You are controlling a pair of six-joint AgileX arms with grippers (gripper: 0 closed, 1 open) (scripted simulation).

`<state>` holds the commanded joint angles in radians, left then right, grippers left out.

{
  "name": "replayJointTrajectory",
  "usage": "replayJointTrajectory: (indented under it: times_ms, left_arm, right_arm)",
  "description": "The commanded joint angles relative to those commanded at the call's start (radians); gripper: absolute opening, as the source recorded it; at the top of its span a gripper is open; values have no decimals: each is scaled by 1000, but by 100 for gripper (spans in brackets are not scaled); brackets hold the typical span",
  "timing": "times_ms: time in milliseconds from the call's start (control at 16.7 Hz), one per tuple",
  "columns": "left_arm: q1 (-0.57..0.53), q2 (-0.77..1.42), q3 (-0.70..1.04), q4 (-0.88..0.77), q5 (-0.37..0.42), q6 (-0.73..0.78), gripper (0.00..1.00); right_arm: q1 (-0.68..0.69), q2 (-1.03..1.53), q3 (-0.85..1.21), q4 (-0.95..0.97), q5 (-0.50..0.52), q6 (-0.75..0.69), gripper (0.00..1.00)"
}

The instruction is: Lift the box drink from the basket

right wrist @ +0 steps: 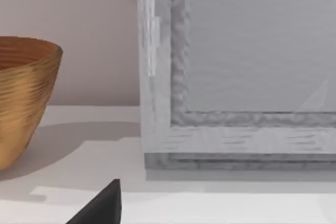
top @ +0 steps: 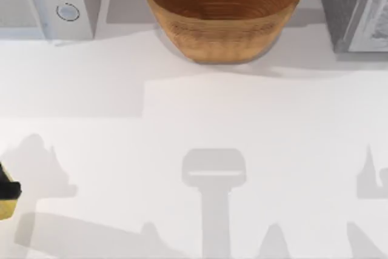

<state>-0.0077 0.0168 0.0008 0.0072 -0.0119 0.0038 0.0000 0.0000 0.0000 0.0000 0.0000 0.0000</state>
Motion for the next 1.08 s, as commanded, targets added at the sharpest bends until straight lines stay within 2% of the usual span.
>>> replayJointTrajectory:
  times_ms: [120,300,900,1080]
  left_arm:
    - [-20,53,5,31,-43,4,0]
    - [-69,190,30,125,-161,5,0]
    - [-301,844,204,644,-759,8,0]
    - [-360,1012,251,777,-909,12,0]
  right_arm:
    - [0,0,0,0,0,0,100]
    - [0,0,0,0,0,0,100]
    - [0,0,0,0,0,0,100]
    - [0,0,0,0,0,0,100]
